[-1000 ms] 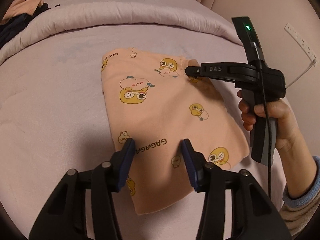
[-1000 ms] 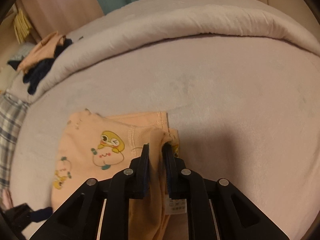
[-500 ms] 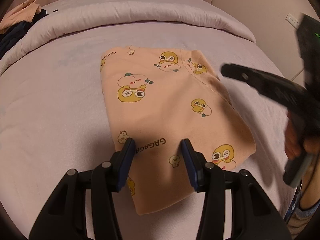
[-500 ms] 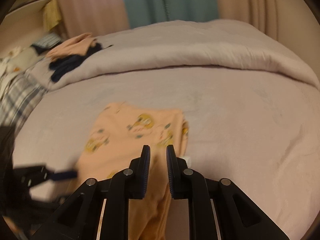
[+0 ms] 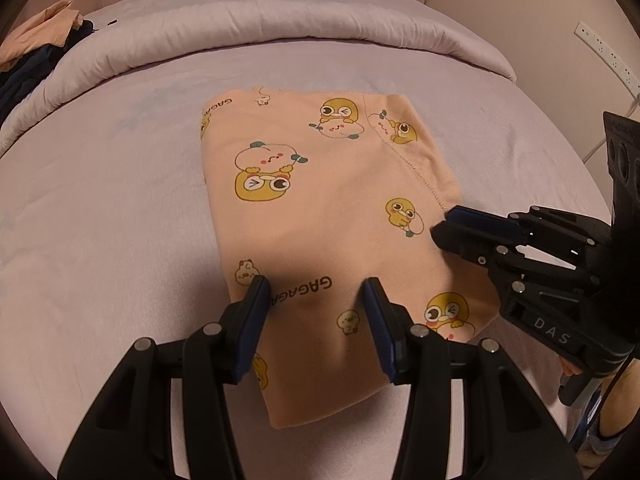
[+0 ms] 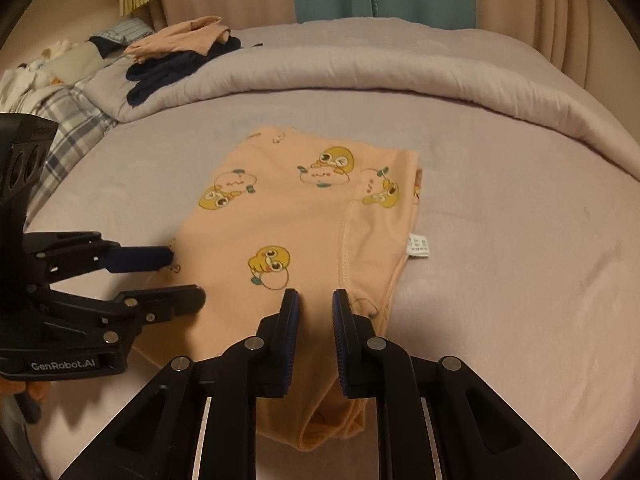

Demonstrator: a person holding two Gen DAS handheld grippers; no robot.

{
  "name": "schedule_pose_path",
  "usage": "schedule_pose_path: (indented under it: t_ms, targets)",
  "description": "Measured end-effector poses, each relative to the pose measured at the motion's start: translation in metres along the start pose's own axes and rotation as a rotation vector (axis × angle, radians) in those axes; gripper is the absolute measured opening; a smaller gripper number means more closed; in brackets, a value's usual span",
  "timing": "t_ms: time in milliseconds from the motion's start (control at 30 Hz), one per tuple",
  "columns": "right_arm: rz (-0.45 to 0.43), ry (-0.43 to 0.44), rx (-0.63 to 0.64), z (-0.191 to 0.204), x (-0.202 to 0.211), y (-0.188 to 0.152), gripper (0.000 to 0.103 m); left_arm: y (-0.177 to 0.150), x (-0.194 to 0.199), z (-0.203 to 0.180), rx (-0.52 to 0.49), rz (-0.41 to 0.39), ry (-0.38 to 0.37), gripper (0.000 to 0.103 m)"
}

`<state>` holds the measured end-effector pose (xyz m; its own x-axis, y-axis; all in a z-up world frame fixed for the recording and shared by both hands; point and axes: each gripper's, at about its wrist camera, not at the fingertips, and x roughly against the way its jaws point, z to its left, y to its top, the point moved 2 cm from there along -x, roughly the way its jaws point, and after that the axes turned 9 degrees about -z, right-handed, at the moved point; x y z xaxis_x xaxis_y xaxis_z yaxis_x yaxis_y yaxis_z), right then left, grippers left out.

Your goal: Fold small clothes

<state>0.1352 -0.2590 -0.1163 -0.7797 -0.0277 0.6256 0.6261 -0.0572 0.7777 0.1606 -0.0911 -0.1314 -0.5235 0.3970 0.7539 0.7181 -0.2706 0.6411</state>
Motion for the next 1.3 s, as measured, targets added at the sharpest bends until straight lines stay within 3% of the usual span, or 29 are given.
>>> schedule_pose_path:
  t_ms: [333,533,700,833,900,967,1133,1300]
  targets:
    - [0.012,0.039,0.013,0.007,0.018,-0.014,0.015,-0.012,0.004,0.002,0.0,0.005,0.007,0.048]
    - [0.063,0.007,0.01,0.008,0.007,-0.025,0.015,-0.021,0.007,0.0,-0.016,0.017,0.023,0.048]
    - [0.07,0.041,-0.053,0.0,0.016,-0.023,0.017,-0.027,0.011,0.007,0.018,0.031,0.017,0.05]
    - [0.075,0.086,-0.127,-0.011,0.021,-0.025,0.034,-0.028,0.015,0.018,0.096,0.037,-0.019,0.059]
    - [0.07,0.125,-0.181,-0.018,0.023,-0.025,0.047,-0.028,0.018,0.029,0.167,0.031,-0.049,0.065]
    - [0.054,0.147,-0.247,-0.028,0.027,-0.025,0.067,-0.028,0.019,0.04,0.238,0.025,-0.083,0.067]
    - [0.047,0.264,-0.425,-0.051,0.023,-0.029,0.074,-0.03,0.017,0.065,0.416,0.016,-0.211,0.068]
    - [0.069,0.277,-0.517,-0.062,0.005,-0.034,0.075,-0.026,0.006,0.076,0.548,-0.004,-0.331,0.068]
